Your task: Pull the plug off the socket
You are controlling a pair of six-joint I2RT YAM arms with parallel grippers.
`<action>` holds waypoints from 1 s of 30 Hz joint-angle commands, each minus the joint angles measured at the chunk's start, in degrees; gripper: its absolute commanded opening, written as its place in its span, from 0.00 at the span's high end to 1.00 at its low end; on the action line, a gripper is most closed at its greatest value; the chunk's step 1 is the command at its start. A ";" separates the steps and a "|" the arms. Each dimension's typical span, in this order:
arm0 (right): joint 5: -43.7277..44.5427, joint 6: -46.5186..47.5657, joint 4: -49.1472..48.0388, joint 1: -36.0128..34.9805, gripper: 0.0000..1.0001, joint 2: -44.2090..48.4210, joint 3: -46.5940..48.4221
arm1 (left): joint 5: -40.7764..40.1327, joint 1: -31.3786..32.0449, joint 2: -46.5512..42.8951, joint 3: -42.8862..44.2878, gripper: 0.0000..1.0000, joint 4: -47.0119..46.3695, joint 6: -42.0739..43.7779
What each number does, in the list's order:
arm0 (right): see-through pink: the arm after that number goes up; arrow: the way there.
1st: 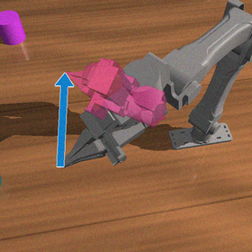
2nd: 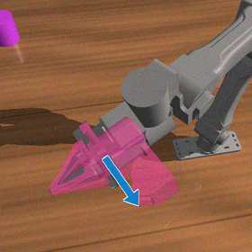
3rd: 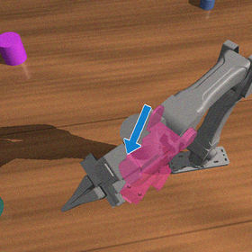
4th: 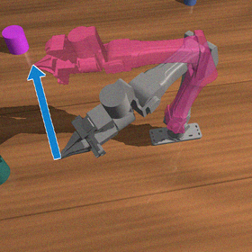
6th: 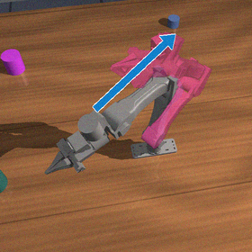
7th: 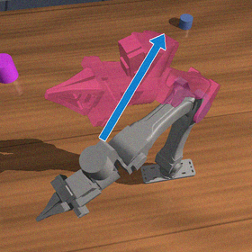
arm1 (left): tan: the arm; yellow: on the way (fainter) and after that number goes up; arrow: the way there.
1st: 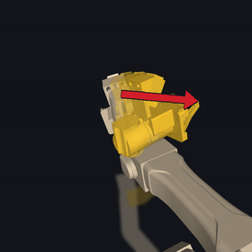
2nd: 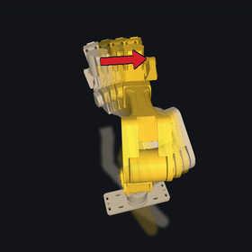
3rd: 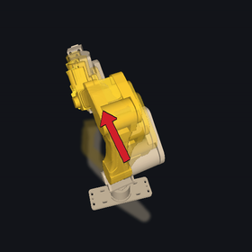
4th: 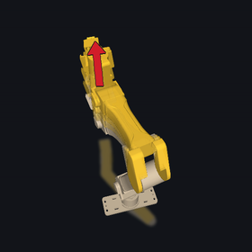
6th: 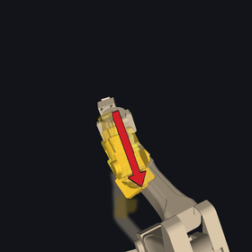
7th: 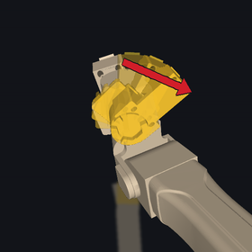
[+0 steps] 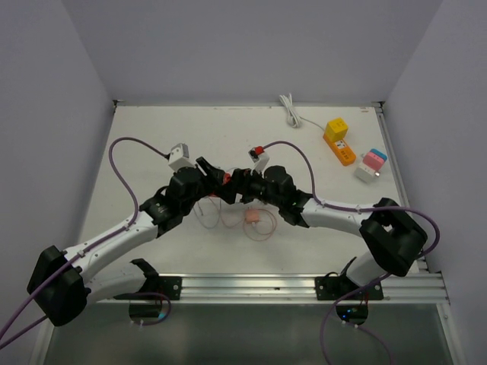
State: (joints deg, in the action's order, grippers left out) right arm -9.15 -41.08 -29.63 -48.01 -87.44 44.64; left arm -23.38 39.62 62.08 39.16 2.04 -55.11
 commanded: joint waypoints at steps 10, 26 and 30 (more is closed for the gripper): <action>4.66 2.32 -5.71 -0.42 0.26 -1.33 2.99 | -1.94 2.48 -2.14 -1.10 1.00 -5.73 -4.48; 7.22 9.70 1.14 -0.24 1.00 4.73 -0.17 | -4.13 3.19 -9.79 -4.00 0.38 -5.74 2.45; 4.93 14.70 5.97 0.46 1.00 6.84 0.71 | -5.10 3.10 -12.60 -3.30 0.15 -2.67 7.64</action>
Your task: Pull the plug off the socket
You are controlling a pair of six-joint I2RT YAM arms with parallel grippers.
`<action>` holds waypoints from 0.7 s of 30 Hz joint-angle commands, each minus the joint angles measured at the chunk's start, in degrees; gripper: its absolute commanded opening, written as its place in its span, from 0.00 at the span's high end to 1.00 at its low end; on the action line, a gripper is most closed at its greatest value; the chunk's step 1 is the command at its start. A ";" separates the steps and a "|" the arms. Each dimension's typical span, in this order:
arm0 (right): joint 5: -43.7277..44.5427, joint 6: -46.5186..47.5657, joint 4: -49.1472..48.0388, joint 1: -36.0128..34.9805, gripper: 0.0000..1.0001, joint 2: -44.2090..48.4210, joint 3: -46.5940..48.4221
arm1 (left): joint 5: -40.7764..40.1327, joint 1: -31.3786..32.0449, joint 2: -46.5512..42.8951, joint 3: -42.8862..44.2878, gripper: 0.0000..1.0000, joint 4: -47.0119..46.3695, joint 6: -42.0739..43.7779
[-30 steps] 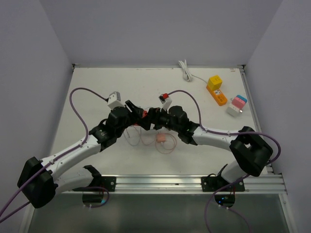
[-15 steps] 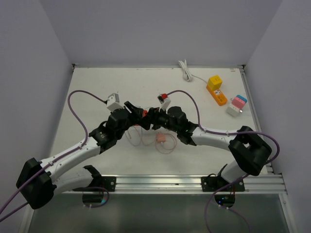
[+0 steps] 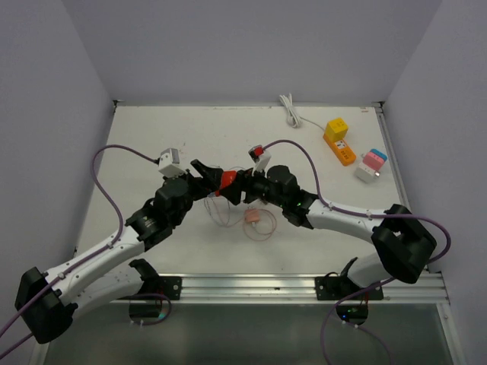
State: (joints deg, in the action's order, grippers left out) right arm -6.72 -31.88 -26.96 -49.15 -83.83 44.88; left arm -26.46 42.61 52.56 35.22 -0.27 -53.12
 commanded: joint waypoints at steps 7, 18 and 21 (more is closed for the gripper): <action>-3.46 9.37 12.09 5.54 1.00 6.57 2.66 | 1.22 0.02 -9.92 0.46 0.01 0.19 19.35; -12.00 17.19 40.66 10.91 1.00 12.46 16.27 | 25.57 0.19 -5.45 -0.94 0.02 -3.85 37.56; -13.31 18.34 45.58 11.09 1.00 13.08 19.44 | 28.13 0.54 -3.78 -1.12 0.04 -5.70 38.36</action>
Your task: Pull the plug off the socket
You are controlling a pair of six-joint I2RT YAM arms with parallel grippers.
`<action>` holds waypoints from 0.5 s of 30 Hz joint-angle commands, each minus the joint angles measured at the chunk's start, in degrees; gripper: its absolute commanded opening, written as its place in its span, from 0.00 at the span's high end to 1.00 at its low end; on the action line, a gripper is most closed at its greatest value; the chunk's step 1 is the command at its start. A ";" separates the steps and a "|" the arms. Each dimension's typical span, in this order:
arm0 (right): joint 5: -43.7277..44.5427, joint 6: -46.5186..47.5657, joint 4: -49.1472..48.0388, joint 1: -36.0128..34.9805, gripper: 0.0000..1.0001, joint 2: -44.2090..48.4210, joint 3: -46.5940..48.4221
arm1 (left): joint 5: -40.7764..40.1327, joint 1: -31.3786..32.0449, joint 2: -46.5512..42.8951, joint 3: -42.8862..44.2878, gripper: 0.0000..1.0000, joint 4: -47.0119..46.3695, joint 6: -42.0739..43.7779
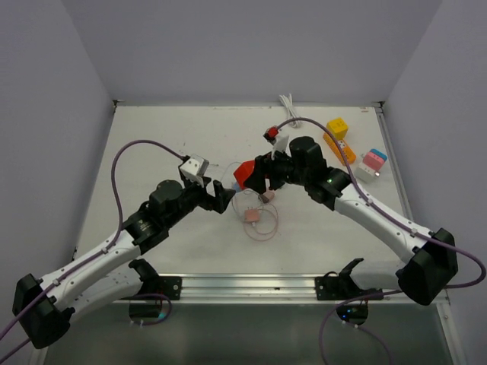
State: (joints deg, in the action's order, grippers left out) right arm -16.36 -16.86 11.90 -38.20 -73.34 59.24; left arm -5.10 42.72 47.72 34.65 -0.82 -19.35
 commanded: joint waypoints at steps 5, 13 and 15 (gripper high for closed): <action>-6.05 3.50 11.21 0.23 1.00 2.59 7.46 | 6.60 2.63 0.88 -3.18 0.08 -11.29 6.08; -9.21 1.48 10.69 0.23 1.00 2.33 7.82 | 3.80 6.23 5.36 -3.89 0.14 -14.82 9.51; -9.65 0.78 10.16 0.31 1.00 2.41 7.73 | 2.65 7.02 7.11 -3.72 0.17 -15.70 10.47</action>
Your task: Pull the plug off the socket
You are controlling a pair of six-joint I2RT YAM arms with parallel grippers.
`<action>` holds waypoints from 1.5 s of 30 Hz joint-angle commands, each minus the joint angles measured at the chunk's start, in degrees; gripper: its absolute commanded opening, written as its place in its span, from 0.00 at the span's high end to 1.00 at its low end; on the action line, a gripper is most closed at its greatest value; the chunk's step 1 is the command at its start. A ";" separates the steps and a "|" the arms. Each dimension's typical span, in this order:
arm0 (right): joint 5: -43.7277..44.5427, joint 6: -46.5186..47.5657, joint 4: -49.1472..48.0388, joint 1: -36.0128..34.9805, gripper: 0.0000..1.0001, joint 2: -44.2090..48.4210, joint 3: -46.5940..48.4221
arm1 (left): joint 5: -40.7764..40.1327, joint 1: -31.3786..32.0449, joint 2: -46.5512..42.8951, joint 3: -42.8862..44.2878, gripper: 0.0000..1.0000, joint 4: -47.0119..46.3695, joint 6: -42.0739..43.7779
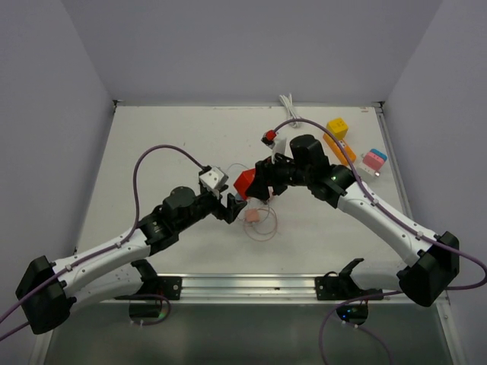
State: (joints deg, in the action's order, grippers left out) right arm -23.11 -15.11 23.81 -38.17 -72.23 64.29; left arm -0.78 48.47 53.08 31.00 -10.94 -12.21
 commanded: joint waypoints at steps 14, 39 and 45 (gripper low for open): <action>-5.89 -5.98 -7.02 1.35 1.00 -0.37 1.63 | -5.90 4.35 6.42 -2.70 0.72 -10.68 5.88; 9.14 0.00 -0.52 10.22 1.00 -2.66 11.03 | -7.31 5.41 8.71 -4.37 1.00 2.58 -3.96; 11.16 -0.53 -1.14 13.30 1.00 -1.69 8.40 | -12.75 5.32 8.27 -3.50 1.00 6.10 -6.77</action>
State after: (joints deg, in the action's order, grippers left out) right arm -14.57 -16.40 26.04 -24.93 -76.60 72.66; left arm -9.37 53.67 62.54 26.41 -6.50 -16.10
